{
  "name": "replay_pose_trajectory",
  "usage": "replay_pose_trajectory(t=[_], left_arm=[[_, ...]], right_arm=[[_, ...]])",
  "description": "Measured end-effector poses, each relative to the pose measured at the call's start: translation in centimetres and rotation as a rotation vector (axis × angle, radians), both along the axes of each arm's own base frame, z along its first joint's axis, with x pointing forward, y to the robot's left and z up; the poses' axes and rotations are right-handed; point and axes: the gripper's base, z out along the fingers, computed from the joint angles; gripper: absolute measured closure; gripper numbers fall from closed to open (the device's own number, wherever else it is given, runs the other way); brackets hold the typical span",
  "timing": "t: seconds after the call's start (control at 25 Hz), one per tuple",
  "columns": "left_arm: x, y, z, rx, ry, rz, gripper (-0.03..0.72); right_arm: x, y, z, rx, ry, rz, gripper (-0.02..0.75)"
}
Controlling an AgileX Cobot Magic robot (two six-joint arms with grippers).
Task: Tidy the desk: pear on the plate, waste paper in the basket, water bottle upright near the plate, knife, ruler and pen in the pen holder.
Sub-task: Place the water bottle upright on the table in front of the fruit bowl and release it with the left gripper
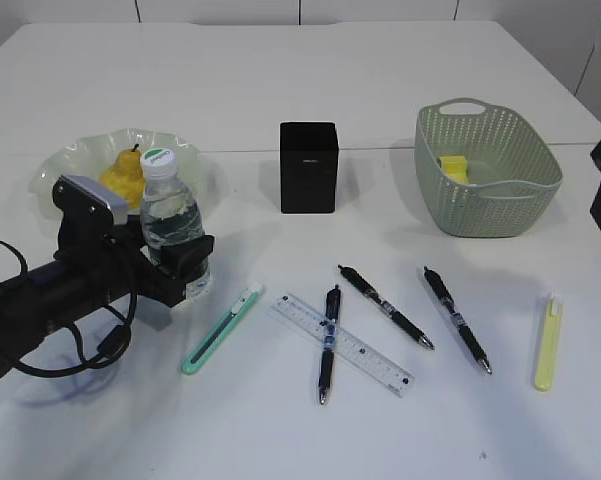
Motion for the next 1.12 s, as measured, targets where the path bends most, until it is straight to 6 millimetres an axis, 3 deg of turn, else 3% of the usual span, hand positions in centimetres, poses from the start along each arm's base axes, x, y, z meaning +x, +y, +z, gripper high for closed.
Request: replay_pose_trajectory(t=[0.36, 0.72, 1.12], left_arm=[[-0.1, 0.1, 1.2, 0.037, 0.016, 0.005, 0.166], [0.0, 0.1, 6.4, -0.002, -0.135, 0.007, 0.165], [-0.4, 0.1, 10.3, -0.022, -0.248, -0.004, 0.166]], right_arm=[[0.0, 0.0, 0.0, -0.004, 0.0, 0.001, 0.256], [0.0, -0.1, 0.0, -0.008, -0.001, 0.001, 0.256], [0.0, -0.1, 0.0, -0.008, -0.001, 0.001, 0.256]])
